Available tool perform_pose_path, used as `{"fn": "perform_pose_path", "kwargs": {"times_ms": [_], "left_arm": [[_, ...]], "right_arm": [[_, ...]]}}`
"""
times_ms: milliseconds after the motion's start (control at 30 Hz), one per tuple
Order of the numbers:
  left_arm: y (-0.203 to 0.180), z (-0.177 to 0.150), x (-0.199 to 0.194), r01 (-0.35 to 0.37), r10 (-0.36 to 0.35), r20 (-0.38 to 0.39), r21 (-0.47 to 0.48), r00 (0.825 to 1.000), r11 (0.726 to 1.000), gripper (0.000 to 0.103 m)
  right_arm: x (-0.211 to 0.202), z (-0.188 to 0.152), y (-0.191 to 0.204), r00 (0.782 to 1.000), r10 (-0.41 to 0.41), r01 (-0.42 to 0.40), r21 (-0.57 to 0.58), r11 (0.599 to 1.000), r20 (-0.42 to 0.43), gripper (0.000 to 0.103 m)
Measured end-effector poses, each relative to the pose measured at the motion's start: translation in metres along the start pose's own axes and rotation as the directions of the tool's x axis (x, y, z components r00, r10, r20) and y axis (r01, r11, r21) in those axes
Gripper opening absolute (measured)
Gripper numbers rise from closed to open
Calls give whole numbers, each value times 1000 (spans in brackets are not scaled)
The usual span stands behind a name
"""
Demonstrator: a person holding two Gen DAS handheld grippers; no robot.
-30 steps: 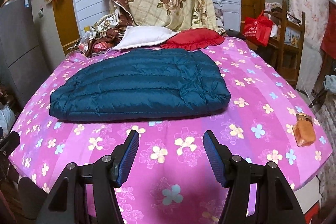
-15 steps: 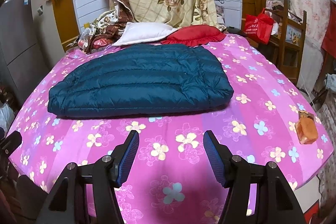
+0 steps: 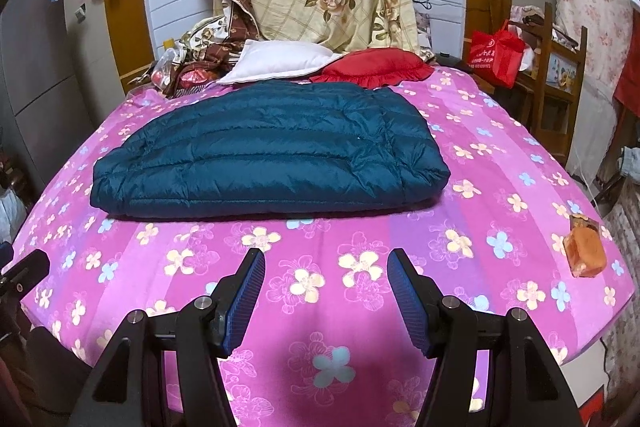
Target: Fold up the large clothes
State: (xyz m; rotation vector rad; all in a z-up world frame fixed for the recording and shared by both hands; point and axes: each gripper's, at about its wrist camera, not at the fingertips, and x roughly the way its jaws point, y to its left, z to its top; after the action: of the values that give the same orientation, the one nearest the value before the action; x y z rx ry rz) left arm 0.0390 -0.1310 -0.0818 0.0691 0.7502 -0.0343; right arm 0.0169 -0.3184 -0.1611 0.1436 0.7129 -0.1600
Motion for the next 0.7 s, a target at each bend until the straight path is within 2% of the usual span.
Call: {"fn": "perform_pose_path", "kwargs": {"times_ms": [700], "left_arm": [[3,-4,5,43,-43,-21,-6,999,999,95]], "right_arm": [[-6,-1,4,998,-34,36,-38,999,45,63]]}}
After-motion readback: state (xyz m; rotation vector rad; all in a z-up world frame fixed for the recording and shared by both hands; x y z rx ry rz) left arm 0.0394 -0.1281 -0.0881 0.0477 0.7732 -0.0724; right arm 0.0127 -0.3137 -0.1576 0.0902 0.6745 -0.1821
